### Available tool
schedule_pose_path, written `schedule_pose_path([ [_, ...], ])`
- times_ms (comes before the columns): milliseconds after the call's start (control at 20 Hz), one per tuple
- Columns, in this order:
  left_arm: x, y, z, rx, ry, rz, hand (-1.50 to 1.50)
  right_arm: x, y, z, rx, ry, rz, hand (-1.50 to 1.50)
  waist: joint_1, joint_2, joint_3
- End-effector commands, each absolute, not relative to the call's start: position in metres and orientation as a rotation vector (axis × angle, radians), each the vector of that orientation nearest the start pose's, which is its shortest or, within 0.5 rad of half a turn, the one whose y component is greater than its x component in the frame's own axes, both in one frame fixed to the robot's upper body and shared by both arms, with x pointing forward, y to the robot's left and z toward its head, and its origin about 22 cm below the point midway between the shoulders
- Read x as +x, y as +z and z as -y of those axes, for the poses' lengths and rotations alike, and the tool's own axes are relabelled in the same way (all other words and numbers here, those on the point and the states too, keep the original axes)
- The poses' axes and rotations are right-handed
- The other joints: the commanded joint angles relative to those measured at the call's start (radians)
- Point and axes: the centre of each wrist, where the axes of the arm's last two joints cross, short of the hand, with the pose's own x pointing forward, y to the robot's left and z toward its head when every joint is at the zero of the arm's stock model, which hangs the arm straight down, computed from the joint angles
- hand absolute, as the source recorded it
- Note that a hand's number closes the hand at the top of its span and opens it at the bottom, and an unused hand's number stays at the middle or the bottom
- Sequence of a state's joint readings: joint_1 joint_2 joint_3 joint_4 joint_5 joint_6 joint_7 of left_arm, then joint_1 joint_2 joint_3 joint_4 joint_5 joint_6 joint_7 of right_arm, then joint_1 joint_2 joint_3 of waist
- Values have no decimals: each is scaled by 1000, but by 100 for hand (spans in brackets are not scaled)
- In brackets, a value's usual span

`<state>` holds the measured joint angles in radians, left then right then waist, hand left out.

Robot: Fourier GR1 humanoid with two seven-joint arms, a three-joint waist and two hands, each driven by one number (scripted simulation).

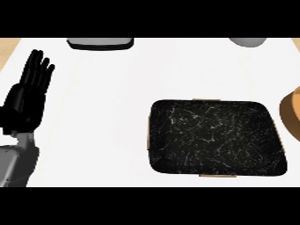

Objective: Pick the can from the tray and place it in the pot

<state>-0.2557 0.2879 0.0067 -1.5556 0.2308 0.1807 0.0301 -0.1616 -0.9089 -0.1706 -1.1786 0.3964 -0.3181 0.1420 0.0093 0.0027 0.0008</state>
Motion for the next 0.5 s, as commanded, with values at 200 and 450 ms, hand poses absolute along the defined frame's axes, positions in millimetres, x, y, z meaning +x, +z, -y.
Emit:
schedule_pose_path([
  [200, 302, 62, -249, 80, 45, 1747, 0, 271, 92, 495, -1099, 369, 1184, -150, -2, 2, 0],
  [450, 309, 85, -269, 100, 50, 1767, 0, 282, 96, 499, -1092, 401, 1336, -150, -6, -2, 0],
])
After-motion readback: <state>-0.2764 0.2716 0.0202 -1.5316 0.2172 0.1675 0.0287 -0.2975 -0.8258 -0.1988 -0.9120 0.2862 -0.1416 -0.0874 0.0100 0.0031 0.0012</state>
